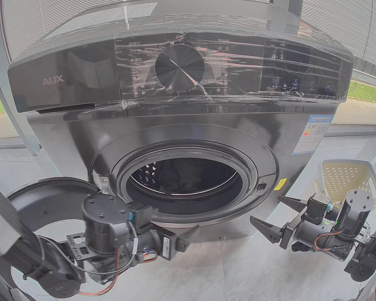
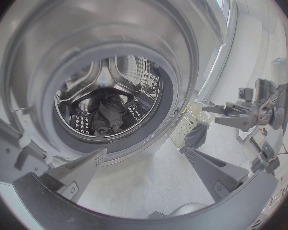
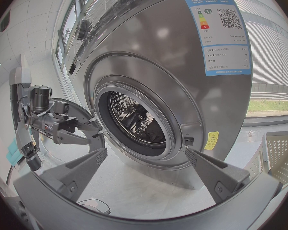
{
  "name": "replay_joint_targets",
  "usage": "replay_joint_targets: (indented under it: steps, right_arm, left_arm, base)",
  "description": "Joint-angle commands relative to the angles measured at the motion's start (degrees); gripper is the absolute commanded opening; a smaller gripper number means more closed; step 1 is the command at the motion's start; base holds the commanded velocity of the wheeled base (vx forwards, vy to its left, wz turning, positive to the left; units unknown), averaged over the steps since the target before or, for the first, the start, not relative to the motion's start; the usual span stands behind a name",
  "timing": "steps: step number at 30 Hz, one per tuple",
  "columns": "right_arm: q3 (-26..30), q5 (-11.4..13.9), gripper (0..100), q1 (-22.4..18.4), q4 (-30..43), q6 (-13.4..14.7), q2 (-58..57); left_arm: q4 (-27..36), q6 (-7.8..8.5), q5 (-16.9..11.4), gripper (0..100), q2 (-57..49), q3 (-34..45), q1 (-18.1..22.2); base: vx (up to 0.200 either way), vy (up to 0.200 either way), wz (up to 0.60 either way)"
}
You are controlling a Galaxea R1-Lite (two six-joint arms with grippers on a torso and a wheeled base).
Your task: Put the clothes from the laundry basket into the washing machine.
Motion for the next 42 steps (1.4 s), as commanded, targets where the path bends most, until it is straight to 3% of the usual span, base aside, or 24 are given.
replay_joint_targets:
  steps: [1, 4, 5, 9, 14, 19, 26, 32, 34, 36, 42]
  right_arm:
    - [0.24, -0.42, 100, -0.62, -0.03, 0.03, -1.94]
    - [0.76, -1.39, 100, -1.41, -0.12, 0.21, -2.73]
    - [1.64, -2.53, 100, -2.64, -0.03, 0.3, -4.49]
    - [2.79, -2.8, 100, -4.22, -0.03, 0.3, -8.01]
    - [5.51, -3.32, 100, -4.93, 0.5, 0.3, -10.64]
    - [5.51, -4.64, 100, -5.02, 0.76, 0.56, -12.75]
    - [5.51, -6.66, 100, -4.49, 2.08, 0.56, -14.51]
    - [5.51, -6.49, 100, -3.96, 17.37, -0.06, -24.71]
    - [5.51, -6.49, 100, -3.96, 20.19, -0.06, -26.9]
    - [5.51, -6.49, 100, -4.58, 30.73, 0.12, -35.69]
    - [5.51, -6.49, 100, -5.54, 48.93, 0.12, -53.27]
  left_arm:
    - [-0.24, -1.92, -0.14, 100, -14.78, 9.98, 2.09]
    - [-0.41, -1.48, 0.3, 100, -16.8, 12.27, 3.24]
    - [-0.68, -0.69, 1.79, 100, -18.91, 12.97, 4.29]
    - [-0.68, 0.63, 2.41, 100, -22.07, 14.11, 7.45]
    - [-0.76, 3.0, 2.67, 100, -24.71, 16.22, 7.54]
    - [-0.76, 3.53, 2.85, 100, -26.73, 17.19, 7.81]
    - [-1.64, 6.25, 3.29, 100, -29.37, 20.26, 8.86]
    - [-1.73, 10.12, 3.29, 100, -35.17, 23.25, 8.86]
    - [-1.73, 10.21, 3.29, 100, -36.04, 23.69, 8.86]
    - [-1.03, 10.12, 3.73, 100, -39.65, 25.62, 8.86]
    - [4.25, 9.68, 5.66, 100, -47.21, 25.62, 8.77]
  base:
    - [0.0, 0.0, 0.0]
    - [0.0, 0.0, 0.0]
    - [0.0, 0.0, 0.0]
    - [0.0, 0.0, 0.0]
    - [-0.12, 0.0, 0.0]
    - [-0.2, 0.0, 0.0]
    - [-0.2, 0.0, 0.0]
    - [-0.2, 0.0, 0.0]
    - [-0.2, 0.0, 0.0]
    - [-0.2, 0.0, 0.0]
    - [-0.2, 0.0, 0.0]
